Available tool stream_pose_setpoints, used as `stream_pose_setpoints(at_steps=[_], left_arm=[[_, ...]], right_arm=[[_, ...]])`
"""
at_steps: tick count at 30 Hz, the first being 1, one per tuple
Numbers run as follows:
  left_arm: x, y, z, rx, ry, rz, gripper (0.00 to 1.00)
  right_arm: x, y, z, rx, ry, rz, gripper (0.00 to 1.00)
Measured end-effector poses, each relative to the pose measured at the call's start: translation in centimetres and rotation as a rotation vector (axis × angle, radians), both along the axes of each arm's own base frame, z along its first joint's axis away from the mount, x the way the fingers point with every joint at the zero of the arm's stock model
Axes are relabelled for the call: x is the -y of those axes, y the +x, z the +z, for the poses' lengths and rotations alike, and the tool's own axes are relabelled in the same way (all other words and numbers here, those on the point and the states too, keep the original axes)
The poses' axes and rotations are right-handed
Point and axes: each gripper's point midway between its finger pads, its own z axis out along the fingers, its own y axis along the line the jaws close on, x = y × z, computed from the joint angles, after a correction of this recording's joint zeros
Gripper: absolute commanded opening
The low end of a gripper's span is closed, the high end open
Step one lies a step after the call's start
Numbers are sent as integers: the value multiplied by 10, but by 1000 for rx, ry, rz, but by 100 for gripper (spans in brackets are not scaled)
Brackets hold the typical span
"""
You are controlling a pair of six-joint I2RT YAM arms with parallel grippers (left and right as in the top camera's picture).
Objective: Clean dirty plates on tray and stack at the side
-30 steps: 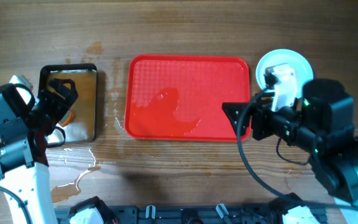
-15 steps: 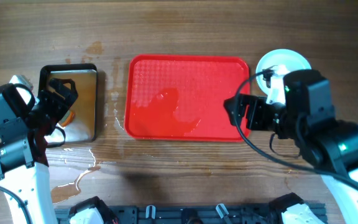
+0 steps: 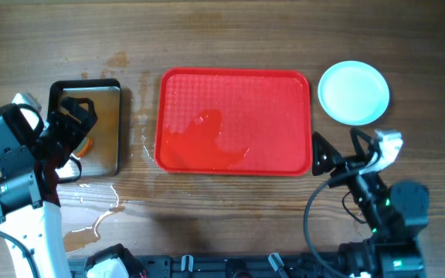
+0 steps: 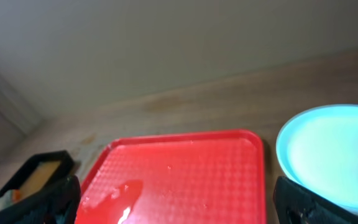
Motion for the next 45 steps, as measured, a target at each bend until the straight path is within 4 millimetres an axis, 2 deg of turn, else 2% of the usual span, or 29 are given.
stream_pose_setpoints(at_steps=[4, 7, 15, 21, 26, 45], left_arm=[[0, 0, 0, -1, -1, 0, 100], [0, 0, 0, -1, 0, 0, 100], [0, 0, 0, -1, 0, 0, 100], [0, 0, 0, 0, 0, 0, 100], [0, 0, 0, -1, 0, 0, 100], [0, 0, 0, -1, 0, 0, 100]], right_arm=[[7, -7, -25, 106, 5, -18, 100], [14, -9, -36, 137, 2, -53, 100], [47, -4, -41, 201, -11, -212, 100], [65, -1, -60, 156, -38, -318, 100], [70, -1, -60, 163, -95, -339, 100], [71, -1, -60, 163, -98, -342, 100]])
